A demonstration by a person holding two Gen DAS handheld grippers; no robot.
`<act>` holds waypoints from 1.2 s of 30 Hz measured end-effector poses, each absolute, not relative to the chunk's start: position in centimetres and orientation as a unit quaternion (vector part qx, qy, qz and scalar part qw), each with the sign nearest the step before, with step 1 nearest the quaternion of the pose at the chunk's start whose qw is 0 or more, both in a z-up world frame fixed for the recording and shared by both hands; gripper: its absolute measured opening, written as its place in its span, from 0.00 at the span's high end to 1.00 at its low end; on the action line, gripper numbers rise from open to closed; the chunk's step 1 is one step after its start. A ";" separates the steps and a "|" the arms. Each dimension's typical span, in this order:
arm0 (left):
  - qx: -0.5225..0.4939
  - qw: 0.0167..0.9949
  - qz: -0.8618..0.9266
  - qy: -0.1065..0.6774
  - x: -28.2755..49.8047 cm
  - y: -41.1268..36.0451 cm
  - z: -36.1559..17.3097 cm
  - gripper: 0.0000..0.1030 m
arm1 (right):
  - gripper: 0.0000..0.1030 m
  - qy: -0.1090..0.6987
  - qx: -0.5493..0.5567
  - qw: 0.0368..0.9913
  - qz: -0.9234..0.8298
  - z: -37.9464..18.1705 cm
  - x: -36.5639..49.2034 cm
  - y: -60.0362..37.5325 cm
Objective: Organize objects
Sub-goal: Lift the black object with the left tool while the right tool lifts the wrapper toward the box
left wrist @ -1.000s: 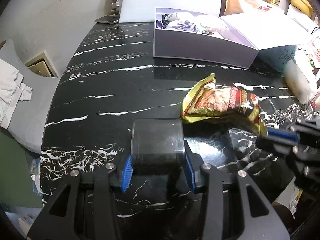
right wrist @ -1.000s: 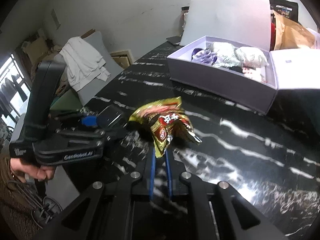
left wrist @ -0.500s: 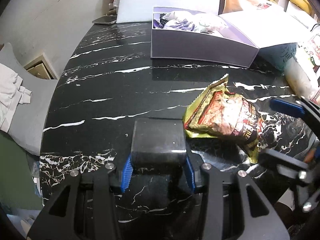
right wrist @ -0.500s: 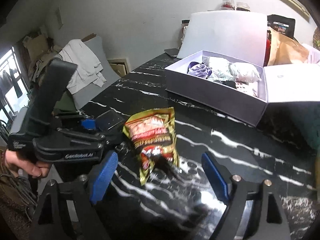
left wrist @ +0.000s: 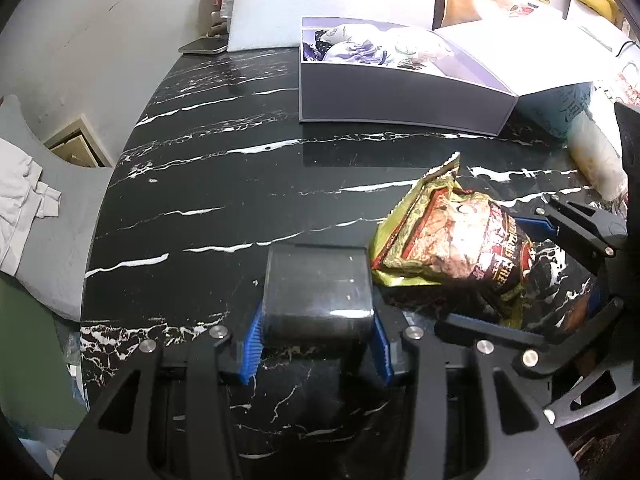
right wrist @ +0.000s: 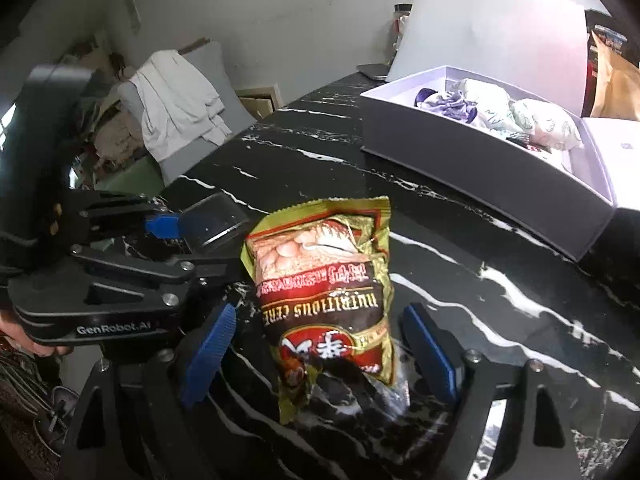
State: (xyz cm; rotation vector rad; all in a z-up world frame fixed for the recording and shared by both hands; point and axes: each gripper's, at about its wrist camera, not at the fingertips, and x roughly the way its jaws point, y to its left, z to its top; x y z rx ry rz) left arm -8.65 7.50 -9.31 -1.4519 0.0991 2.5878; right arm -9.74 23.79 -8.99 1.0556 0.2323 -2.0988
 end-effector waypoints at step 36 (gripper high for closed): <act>-0.431 0.099 0.894 0.073 -6.1 12.4 -1.4 0.60 | 0.63 0.053 0.360 0.300 -0.882 -0.2 -6.8 31.3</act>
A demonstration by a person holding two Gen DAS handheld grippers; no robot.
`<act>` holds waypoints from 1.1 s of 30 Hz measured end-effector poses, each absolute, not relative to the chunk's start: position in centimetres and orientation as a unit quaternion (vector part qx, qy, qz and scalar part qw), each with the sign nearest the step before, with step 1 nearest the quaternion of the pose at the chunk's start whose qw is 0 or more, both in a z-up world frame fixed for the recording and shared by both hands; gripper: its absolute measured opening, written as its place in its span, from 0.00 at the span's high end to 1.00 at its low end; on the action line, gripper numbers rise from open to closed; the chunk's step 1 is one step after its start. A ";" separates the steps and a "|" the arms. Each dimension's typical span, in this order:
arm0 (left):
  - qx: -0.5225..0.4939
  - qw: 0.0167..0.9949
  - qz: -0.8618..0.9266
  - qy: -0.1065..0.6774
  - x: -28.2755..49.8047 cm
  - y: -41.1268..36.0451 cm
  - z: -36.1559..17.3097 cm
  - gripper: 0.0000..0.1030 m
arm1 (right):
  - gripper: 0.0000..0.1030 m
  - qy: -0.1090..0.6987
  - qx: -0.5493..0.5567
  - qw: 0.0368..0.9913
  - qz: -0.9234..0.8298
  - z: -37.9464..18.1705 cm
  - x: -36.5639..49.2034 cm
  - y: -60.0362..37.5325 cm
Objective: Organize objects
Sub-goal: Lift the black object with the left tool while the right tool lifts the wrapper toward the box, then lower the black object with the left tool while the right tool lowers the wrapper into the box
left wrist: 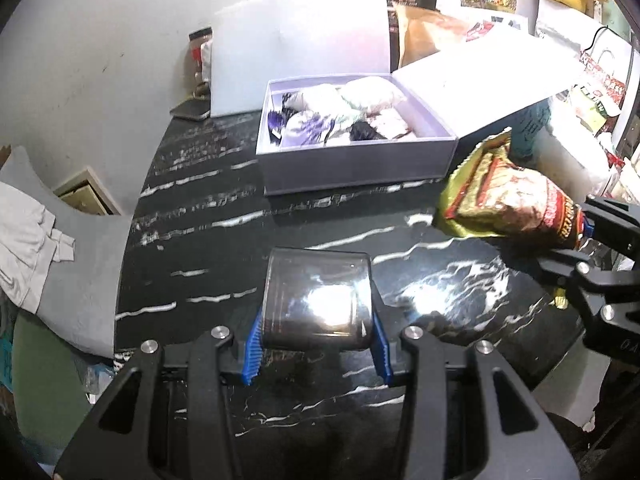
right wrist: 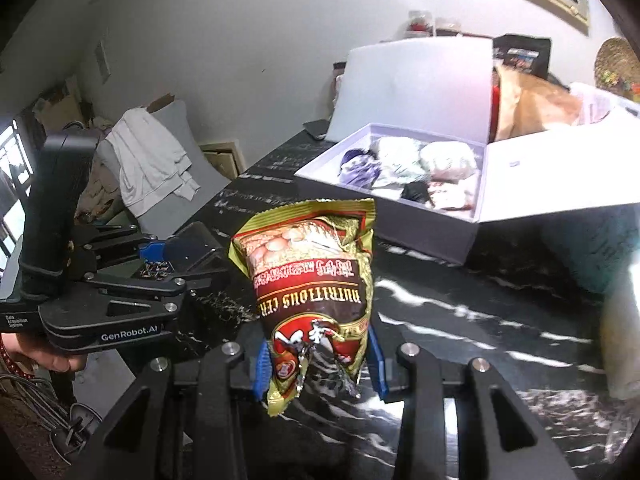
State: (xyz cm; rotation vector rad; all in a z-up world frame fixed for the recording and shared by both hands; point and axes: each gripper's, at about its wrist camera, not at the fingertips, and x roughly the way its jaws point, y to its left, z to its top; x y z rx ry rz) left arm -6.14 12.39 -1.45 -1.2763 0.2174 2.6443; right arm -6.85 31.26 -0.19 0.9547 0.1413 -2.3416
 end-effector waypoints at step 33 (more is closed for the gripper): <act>-0.395 0.123 0.904 0.111 -20.5 17.1 4.9 0.59 | 0.63 0.075 0.325 0.286 -0.898 6.8 -16.8 32.3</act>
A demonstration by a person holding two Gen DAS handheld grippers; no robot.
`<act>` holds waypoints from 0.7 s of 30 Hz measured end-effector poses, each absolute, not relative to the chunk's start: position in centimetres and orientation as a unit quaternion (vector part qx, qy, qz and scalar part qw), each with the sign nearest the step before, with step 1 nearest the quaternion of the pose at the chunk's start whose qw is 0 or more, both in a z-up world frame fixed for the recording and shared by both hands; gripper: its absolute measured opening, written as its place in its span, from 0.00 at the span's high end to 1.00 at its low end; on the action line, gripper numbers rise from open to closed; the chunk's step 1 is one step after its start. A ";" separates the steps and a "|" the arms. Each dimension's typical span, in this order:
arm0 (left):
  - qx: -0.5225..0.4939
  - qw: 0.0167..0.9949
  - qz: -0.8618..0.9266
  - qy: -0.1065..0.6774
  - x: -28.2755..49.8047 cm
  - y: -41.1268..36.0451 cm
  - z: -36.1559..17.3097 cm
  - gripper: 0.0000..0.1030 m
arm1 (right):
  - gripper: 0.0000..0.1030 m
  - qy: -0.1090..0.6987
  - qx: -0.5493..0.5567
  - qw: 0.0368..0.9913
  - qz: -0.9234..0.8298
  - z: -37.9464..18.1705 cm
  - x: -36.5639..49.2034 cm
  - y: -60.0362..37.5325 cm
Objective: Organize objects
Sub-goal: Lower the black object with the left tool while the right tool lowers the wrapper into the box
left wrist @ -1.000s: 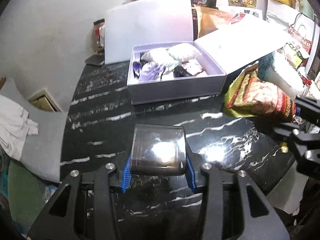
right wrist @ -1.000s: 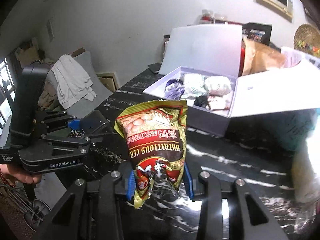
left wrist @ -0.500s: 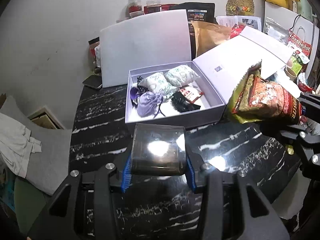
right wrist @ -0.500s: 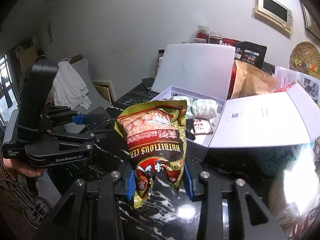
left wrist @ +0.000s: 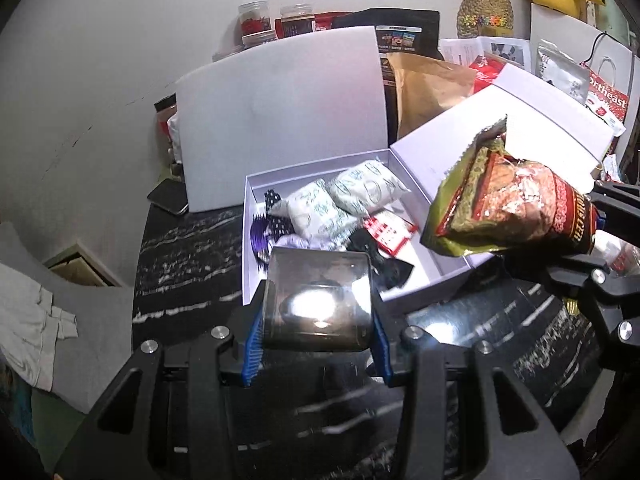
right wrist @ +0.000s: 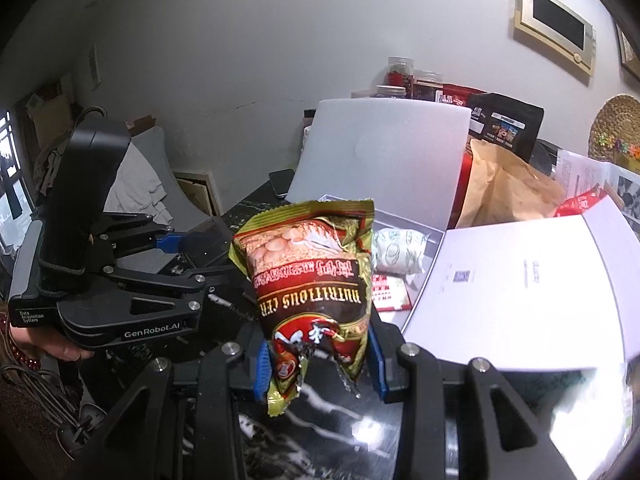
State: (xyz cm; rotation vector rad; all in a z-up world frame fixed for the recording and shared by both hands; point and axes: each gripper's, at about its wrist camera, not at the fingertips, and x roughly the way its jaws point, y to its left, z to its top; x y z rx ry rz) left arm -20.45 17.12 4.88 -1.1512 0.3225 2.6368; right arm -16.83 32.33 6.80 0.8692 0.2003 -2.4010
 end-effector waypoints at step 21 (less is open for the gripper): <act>-0.411 0.118 0.899 0.099 -35.3 17.6 1.0 0.59 | 0.63 0.073 0.344 0.278 -0.894 5.2 -29.5 29.3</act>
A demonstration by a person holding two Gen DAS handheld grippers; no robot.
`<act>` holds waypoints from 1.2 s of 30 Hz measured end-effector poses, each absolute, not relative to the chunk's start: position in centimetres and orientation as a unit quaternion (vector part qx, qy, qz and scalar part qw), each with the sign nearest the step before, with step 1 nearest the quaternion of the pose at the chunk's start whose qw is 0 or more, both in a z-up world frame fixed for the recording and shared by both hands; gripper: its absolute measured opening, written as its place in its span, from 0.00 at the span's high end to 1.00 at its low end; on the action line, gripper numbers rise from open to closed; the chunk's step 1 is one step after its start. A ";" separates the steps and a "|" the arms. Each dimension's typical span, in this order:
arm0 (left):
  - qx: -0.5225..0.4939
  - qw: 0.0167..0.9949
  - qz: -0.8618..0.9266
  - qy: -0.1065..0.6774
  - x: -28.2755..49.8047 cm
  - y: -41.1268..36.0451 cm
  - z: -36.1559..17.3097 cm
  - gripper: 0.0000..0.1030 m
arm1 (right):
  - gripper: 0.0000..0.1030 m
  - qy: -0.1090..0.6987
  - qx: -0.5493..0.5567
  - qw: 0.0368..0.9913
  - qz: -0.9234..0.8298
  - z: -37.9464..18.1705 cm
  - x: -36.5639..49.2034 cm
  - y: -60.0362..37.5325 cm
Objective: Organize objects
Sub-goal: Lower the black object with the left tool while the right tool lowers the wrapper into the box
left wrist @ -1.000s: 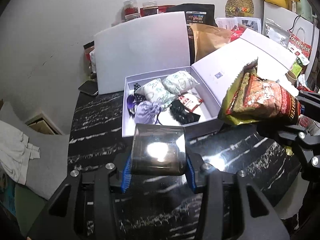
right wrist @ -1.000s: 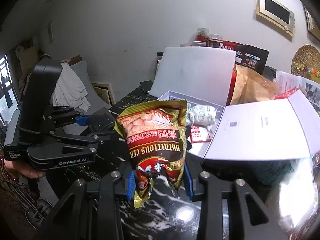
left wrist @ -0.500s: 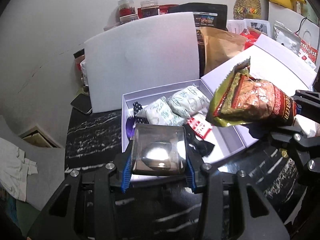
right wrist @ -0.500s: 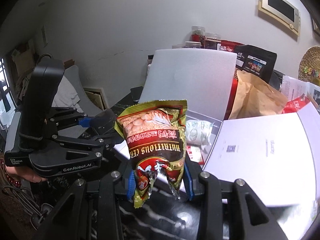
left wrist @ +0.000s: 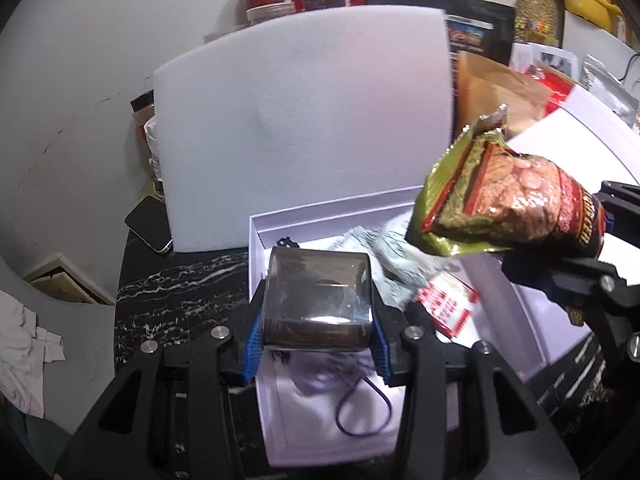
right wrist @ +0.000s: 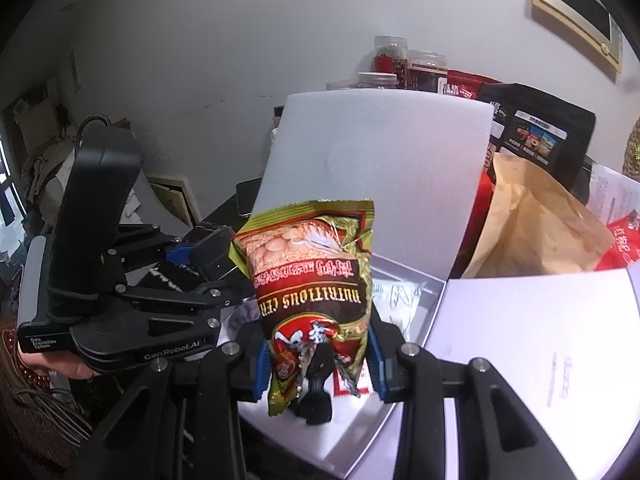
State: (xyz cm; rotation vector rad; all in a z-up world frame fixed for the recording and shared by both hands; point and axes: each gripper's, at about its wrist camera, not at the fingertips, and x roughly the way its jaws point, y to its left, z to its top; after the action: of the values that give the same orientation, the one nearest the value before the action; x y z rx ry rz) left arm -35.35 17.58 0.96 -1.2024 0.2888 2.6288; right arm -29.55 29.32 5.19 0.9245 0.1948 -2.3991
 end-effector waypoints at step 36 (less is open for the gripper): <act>-0.439 0.104 0.887 0.100 -42.0 16.5 -5.6 0.59 | 0.63 0.067 0.446 0.279 -0.848 -3.1 -37.8 26.0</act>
State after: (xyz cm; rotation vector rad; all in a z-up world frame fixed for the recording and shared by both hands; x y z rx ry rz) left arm -41.96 16.49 -5.57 -1.2958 0.2960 2.6139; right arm -37.82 26.04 -3.14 1.1950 0.1789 -2.2741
